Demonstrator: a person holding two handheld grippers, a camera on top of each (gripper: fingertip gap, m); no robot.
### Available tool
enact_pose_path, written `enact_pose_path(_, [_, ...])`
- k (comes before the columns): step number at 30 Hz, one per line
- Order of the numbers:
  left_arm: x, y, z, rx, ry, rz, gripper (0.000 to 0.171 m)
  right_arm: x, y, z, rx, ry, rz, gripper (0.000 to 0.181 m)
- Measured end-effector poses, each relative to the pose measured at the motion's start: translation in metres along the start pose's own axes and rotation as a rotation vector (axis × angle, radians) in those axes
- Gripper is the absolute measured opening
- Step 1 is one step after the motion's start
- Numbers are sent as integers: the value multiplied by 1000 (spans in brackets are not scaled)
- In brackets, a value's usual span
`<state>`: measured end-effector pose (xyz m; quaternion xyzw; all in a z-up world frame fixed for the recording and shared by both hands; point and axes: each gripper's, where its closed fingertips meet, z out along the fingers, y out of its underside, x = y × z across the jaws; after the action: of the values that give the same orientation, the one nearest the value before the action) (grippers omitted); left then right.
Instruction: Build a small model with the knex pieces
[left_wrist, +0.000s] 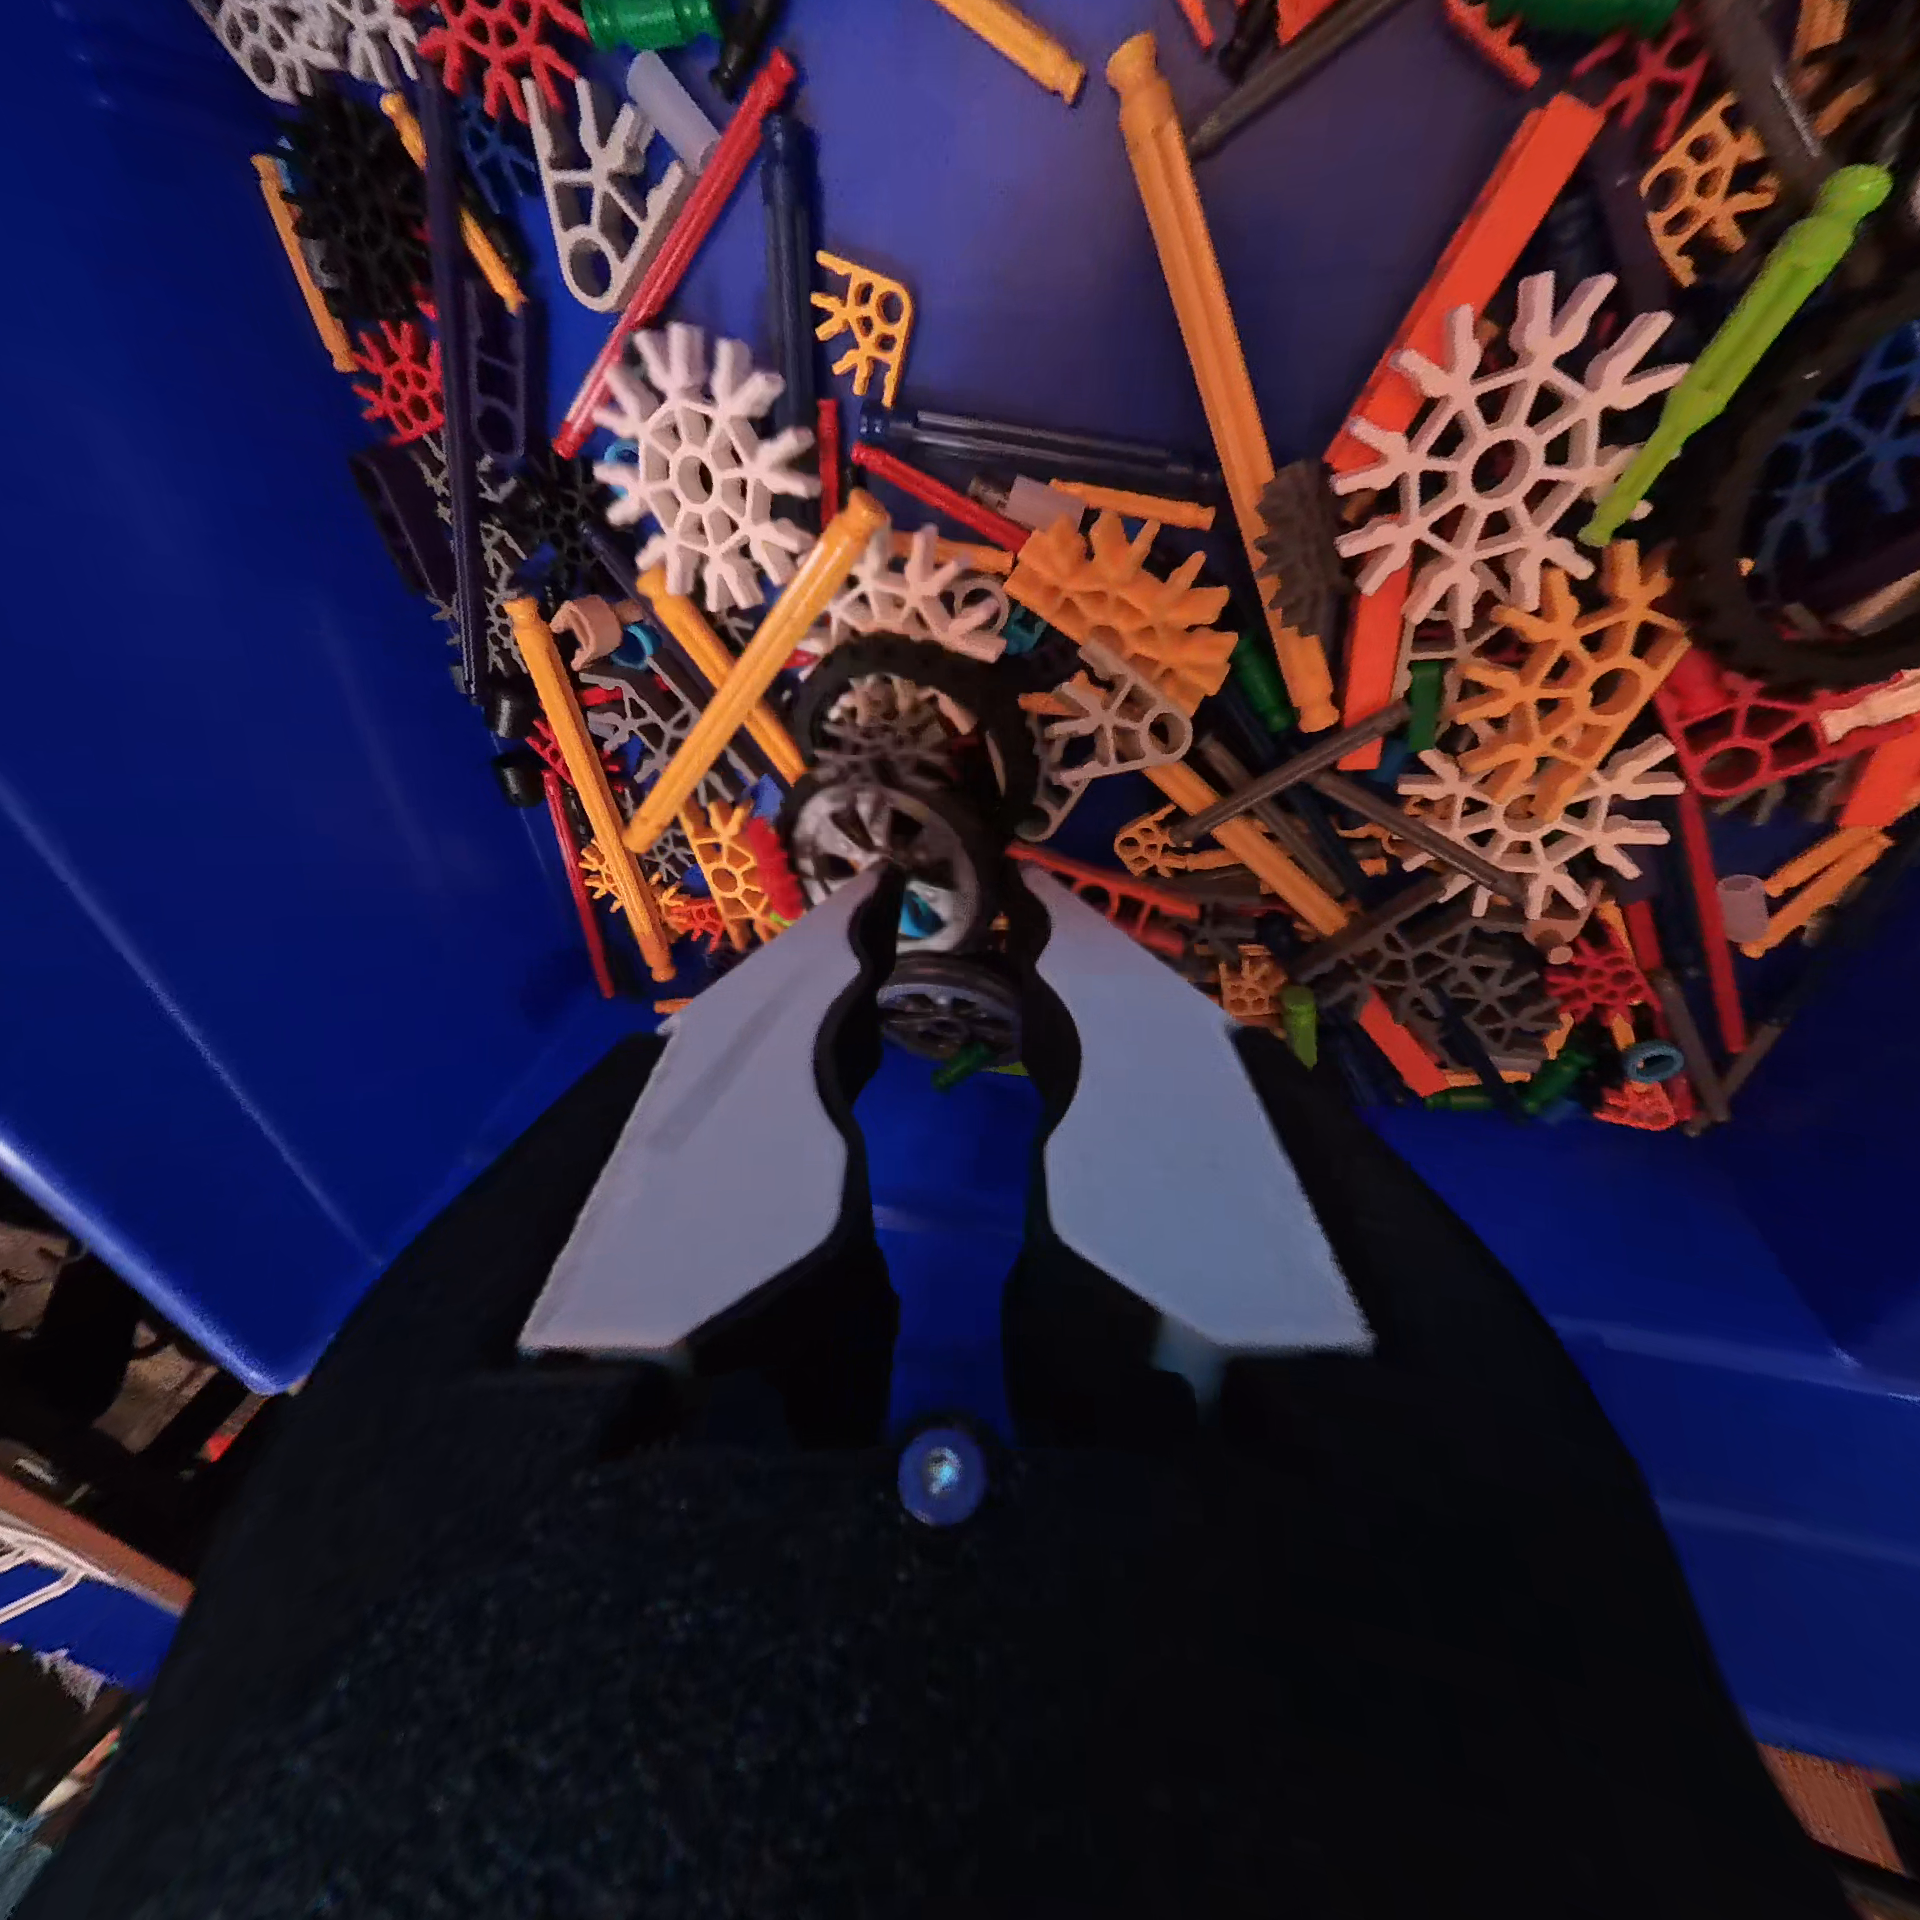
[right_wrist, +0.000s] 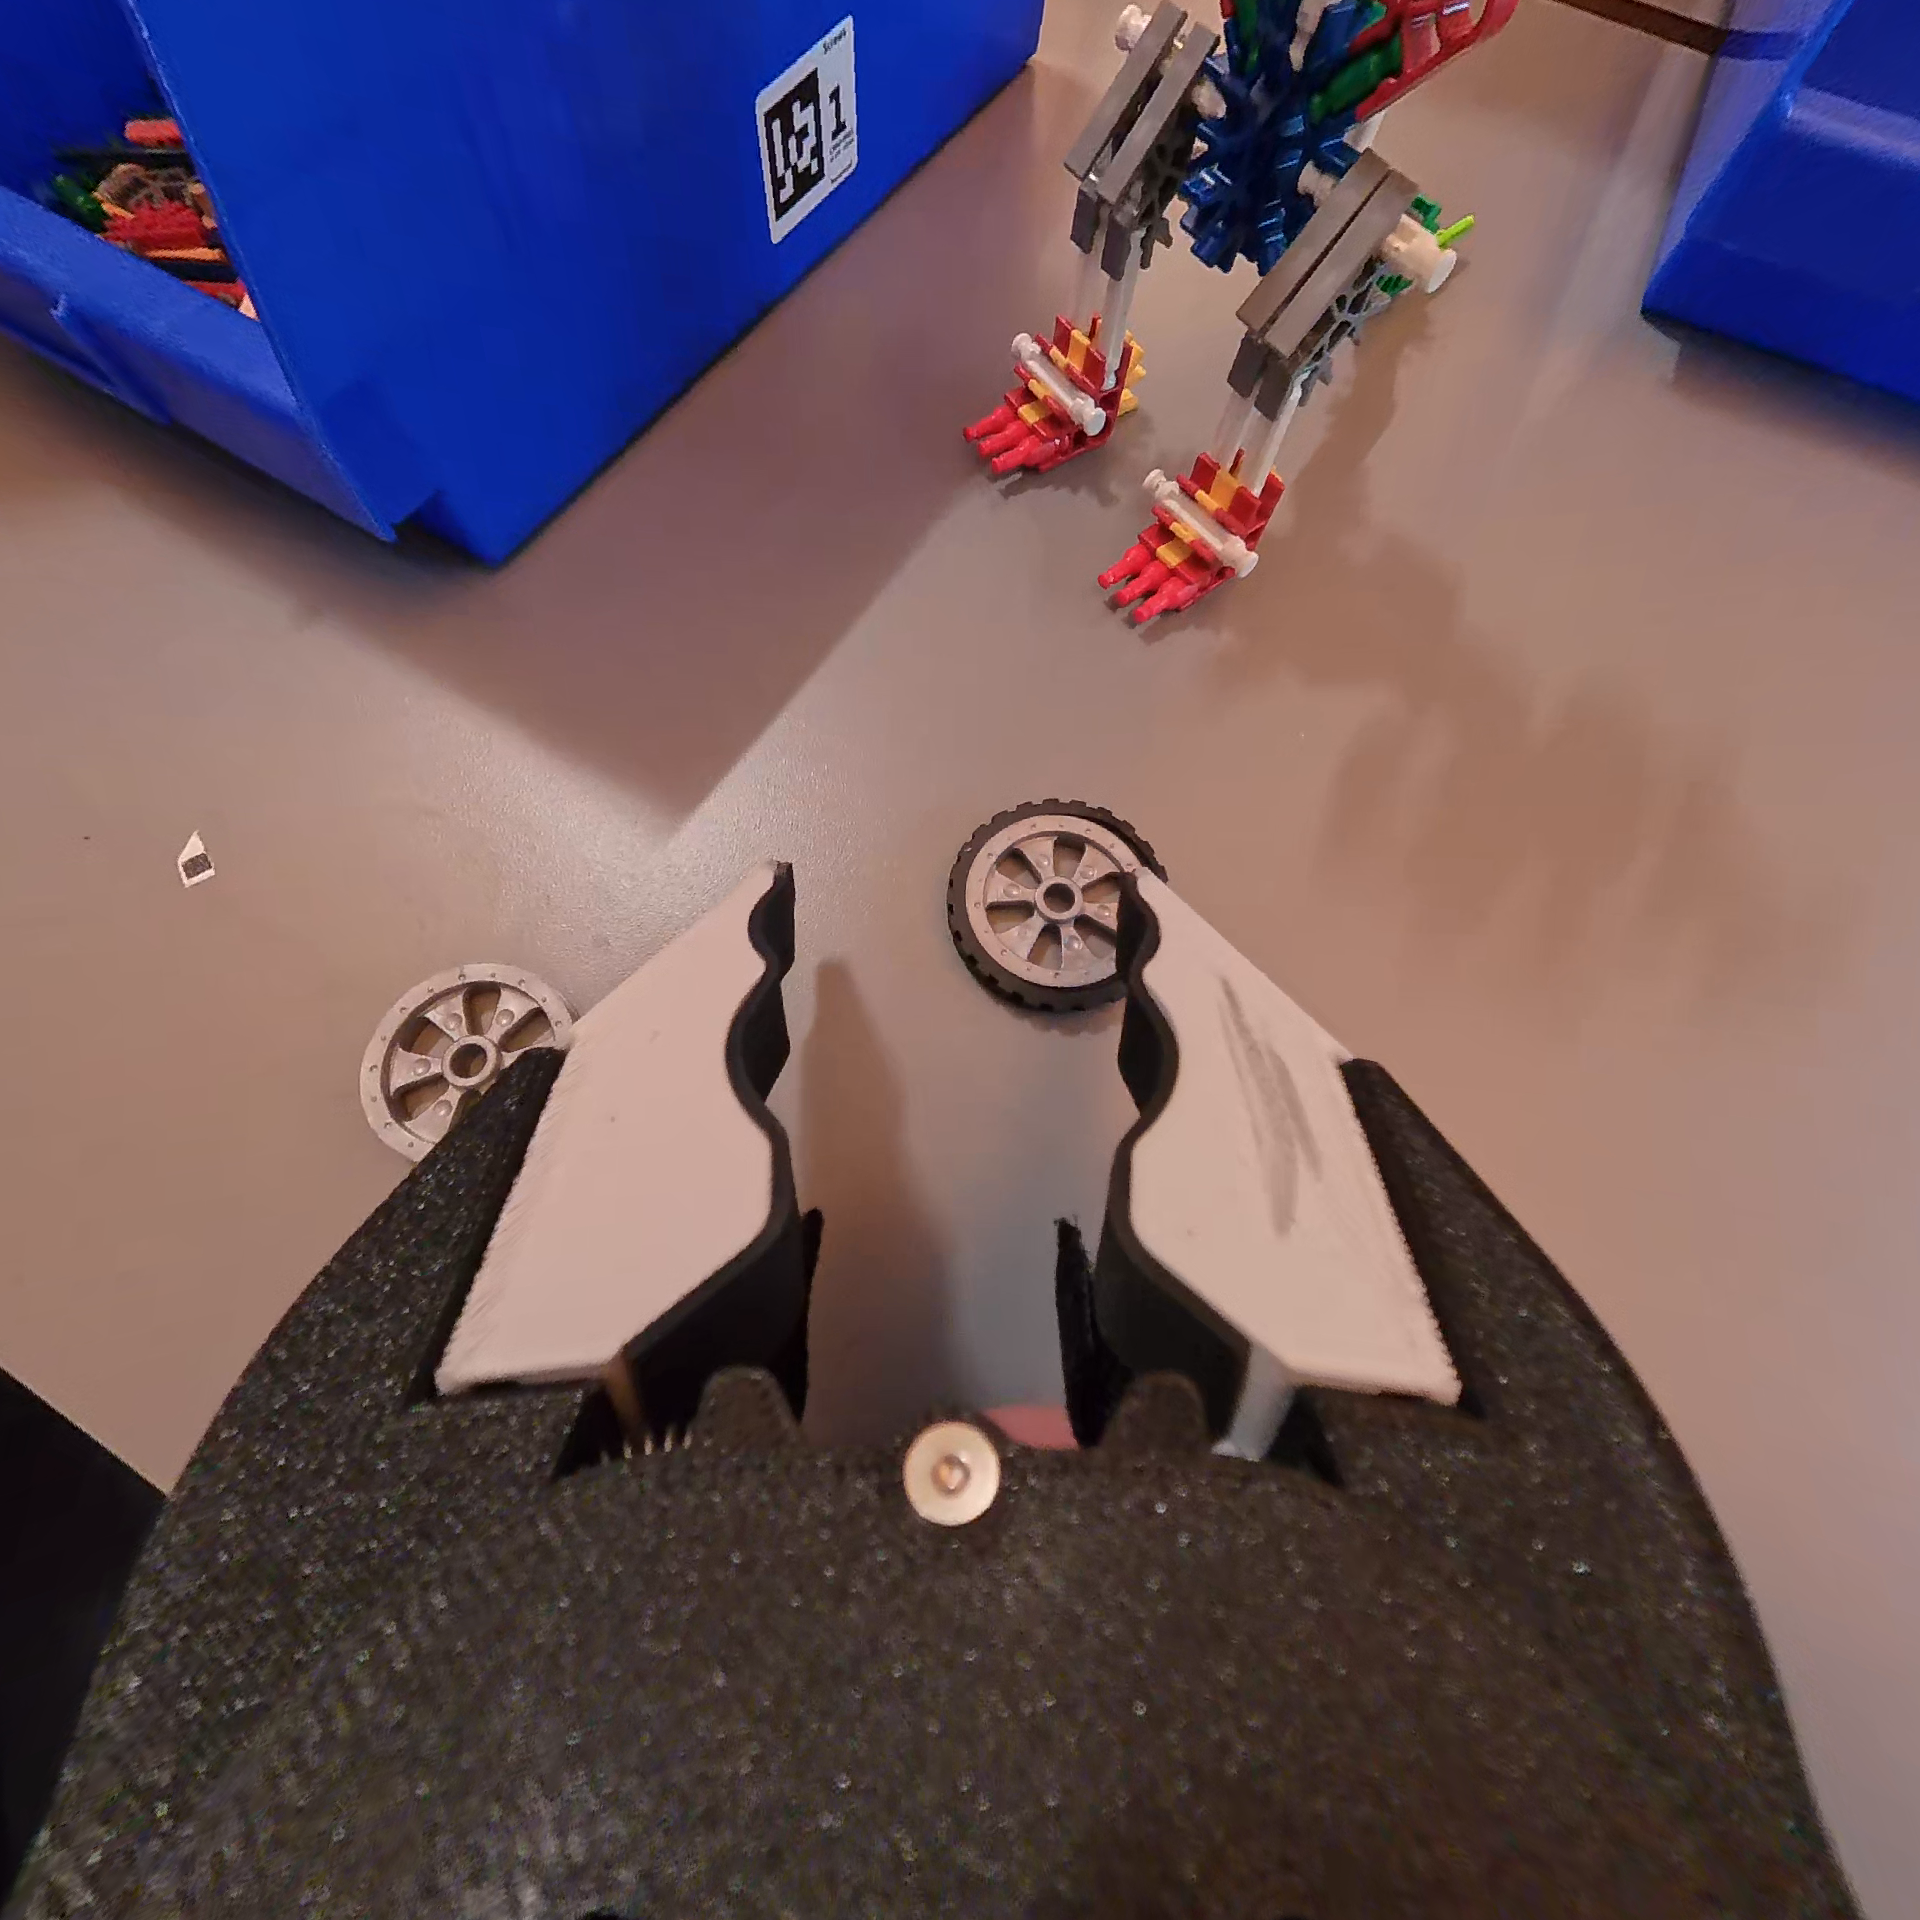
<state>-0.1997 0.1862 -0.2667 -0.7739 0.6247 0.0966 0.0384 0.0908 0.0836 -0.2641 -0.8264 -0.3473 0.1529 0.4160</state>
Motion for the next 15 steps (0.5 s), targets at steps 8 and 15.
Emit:
enact_pose_path(8, [-11,0,-19,92,-49,-5,8,0,0,0,-3,0,-4,62])
enact_pose_path(15, [16,-44,-92,566,154,-54,7,0,0,0,2,0,-3,63])
